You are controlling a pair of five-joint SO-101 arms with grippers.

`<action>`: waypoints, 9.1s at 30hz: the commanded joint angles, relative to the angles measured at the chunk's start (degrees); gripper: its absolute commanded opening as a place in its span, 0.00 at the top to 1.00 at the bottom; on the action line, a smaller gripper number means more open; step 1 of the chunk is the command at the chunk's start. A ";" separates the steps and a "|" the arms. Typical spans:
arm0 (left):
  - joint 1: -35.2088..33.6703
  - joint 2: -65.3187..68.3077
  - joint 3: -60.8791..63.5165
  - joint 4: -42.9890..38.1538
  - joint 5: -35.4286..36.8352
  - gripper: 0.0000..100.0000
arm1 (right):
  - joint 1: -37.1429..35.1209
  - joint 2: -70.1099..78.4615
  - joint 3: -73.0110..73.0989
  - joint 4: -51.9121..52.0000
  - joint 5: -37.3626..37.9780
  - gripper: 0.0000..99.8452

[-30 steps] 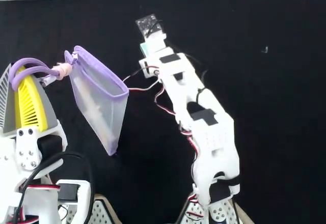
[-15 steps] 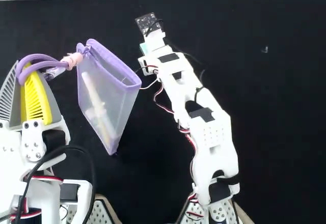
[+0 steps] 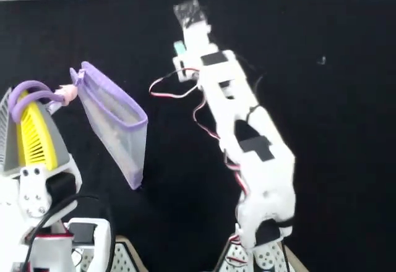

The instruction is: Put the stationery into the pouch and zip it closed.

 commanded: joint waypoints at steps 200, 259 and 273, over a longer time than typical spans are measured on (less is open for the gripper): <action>24.66 54.77 -60.35 23.82 -1.76 0.97 | -34.64 -113.71 46.90 27.69 2.81 0.76; 4.97 39.03 -42.42 26.55 -10.29 0.97 | -21.54 -110.20 29.67 42.55 13.19 0.99; -11.30 39.21 -31.08 10.99 -10.20 0.97 | -21.19 -110.11 21.14 54.42 14.86 0.99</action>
